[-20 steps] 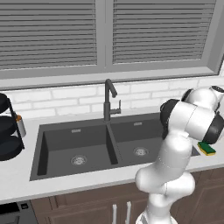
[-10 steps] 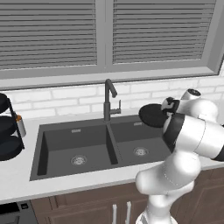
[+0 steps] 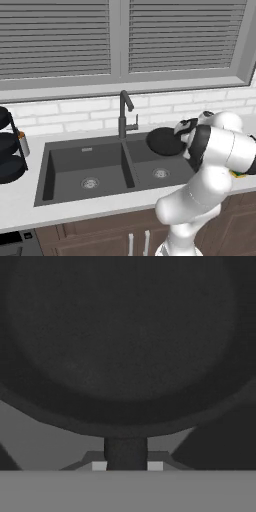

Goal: Pick the pan and sponge and place them into the sink. Then turn on the water.

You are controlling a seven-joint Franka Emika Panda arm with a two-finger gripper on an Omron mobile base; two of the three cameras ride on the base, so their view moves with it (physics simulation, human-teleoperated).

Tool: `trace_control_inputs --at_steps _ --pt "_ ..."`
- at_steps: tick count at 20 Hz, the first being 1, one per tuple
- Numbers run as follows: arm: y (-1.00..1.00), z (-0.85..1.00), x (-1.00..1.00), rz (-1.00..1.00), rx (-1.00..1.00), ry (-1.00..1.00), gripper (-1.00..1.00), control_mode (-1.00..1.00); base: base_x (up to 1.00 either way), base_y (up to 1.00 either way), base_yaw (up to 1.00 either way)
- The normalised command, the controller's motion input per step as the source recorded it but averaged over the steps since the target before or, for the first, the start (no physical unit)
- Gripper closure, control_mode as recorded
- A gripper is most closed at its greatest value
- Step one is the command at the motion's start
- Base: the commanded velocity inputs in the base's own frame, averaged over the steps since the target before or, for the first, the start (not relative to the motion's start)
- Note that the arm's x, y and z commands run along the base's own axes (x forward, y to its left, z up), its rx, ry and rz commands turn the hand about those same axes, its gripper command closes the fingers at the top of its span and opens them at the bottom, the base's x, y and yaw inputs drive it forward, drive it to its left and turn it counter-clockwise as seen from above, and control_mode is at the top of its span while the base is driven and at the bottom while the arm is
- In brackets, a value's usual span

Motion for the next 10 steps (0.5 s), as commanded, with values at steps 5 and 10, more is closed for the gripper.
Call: trace_control_inputs --at_steps 5,10 --pt "0.29 -0.34 0.35 0.21 0.0 0.09 1.0 -1.0 0.0 0.0 0.0" --pt "0.3 -0.34 0.2 0.19 0.0 0.12 1.0 -1.0 0.0 0.0 0.0"
